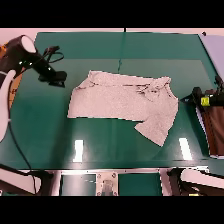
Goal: Fold the shirts.
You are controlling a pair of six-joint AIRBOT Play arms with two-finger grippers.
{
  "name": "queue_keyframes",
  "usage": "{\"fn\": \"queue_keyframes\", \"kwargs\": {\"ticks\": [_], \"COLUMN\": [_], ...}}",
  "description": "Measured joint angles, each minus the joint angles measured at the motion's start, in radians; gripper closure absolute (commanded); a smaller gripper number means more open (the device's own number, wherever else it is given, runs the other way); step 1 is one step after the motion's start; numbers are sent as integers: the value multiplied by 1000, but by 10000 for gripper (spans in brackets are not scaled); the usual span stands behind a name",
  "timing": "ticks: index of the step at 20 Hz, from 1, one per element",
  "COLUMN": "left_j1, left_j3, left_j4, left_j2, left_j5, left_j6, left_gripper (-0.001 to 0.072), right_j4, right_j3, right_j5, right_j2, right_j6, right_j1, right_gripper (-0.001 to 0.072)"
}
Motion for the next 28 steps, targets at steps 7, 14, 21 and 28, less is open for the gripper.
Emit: {"fn": "queue_keyframes", "kwargs": {"ticks": [7, 14, 21, 28], "left_j1": [203, 192, 169, 228], "left_j3": [-584, -758, -761, -692], "left_j4": [-171, -452, -541, -473], "left_j2": [237, 170, 97, 93], "left_j5": [224, 383, 401, 430], "left_j6": [-23, 78, 169, 198], "left_gripper": [210, 305, 687, 688], "right_j4": [-106, -69, -55, -76], "right_j3": [-239, -274, -277, -283], "right_j5": [-86, -141, -169, -172], "right_j2": [194, 203, 203, 204], "right_j6": [83, 104, 106, 138], "right_j1": [-14, -14, -15, -30], "right_gripper": [558, 562, 560, 280]}}
